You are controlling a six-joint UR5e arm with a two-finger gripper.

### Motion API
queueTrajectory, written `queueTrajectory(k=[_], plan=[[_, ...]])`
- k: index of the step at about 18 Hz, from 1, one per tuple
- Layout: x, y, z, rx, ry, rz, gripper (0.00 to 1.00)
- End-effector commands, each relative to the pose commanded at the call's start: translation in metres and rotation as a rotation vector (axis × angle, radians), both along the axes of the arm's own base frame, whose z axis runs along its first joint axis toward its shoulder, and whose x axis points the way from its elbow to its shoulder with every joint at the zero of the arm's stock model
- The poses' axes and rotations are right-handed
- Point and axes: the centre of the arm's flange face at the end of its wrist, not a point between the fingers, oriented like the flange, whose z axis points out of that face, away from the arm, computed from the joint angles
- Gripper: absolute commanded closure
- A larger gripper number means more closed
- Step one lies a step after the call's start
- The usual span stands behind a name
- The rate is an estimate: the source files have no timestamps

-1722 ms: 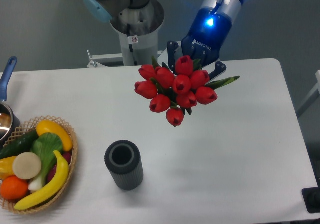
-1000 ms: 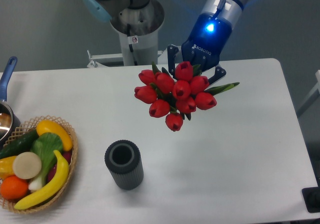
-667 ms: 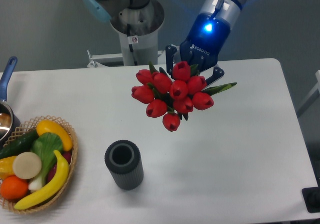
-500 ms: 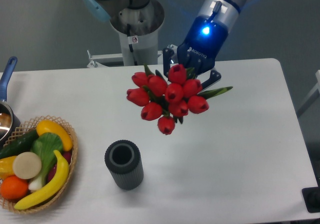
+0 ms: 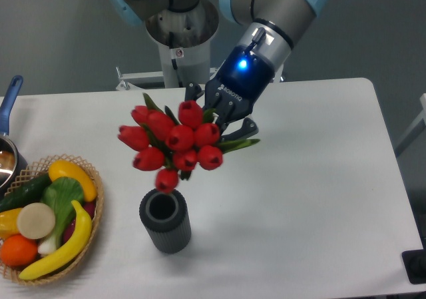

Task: Insert the flowers into the vase
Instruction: 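Carry the tulip bunch over the black vase, stems pointing down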

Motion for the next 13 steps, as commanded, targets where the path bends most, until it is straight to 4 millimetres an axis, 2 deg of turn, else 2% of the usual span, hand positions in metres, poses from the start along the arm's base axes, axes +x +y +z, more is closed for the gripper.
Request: queueTrajectory(k=[5,8,13], plan=[[-0.005,0.001,-0.005,0.138,-0.073,-0.083,0.71],[-0.009,0.003,-0.021,0.226,-0.091,-0.129,0.71],[-0.009,0.022,-0.044,0.248,-0.077,-0.165,0.71]])
